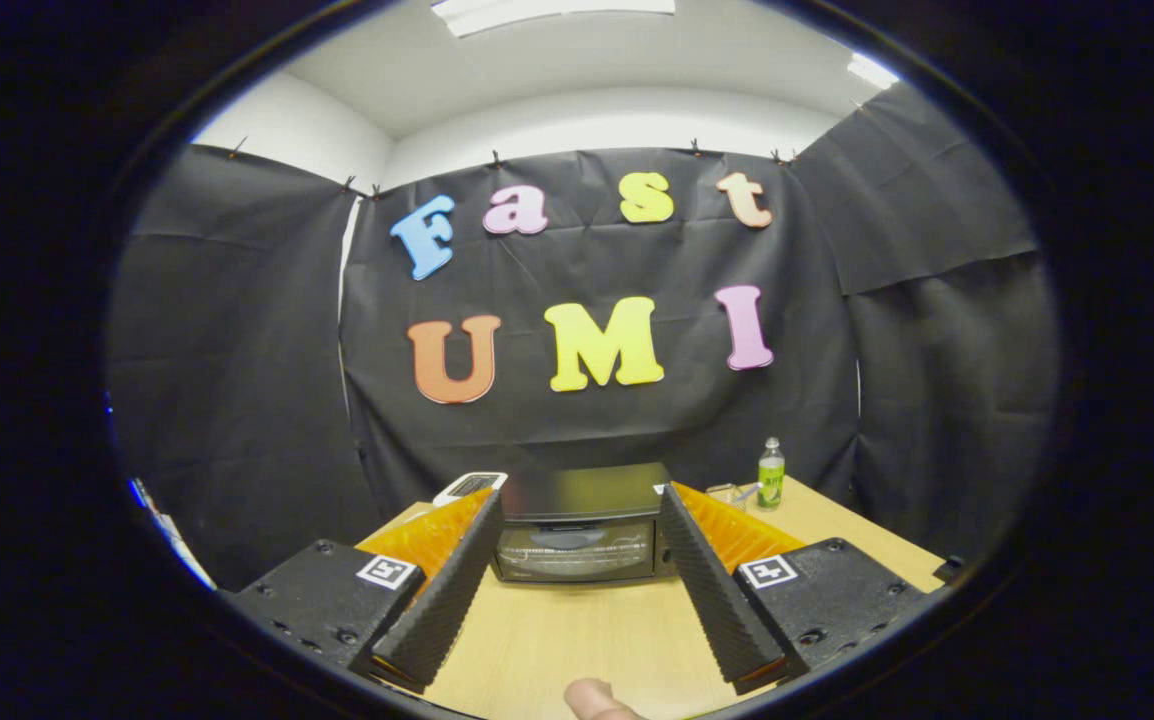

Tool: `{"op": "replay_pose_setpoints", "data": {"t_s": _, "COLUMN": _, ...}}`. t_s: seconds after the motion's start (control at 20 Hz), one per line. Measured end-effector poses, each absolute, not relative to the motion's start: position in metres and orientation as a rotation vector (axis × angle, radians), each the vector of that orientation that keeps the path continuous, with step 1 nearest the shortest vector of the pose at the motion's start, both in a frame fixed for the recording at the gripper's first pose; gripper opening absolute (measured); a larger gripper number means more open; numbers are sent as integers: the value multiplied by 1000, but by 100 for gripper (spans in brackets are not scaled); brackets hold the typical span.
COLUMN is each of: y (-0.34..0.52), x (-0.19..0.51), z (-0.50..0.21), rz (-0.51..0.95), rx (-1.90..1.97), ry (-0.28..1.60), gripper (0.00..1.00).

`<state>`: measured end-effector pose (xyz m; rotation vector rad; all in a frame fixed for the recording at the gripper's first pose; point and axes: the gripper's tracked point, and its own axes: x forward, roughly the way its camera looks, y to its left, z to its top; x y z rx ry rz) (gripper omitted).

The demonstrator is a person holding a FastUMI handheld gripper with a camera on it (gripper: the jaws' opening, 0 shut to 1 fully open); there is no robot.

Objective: Open the toaster oven, put the food inside, and close the toaster oven door.

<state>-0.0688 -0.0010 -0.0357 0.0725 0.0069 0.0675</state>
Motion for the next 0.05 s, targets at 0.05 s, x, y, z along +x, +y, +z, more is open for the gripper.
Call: {"op": "replay_pose_setpoints", "data": {"t_s": 0.05, "y": -4, "x": -68, "z": -34, "rz": 56, "rx": 64, "ry": -1, "gripper": 100}}
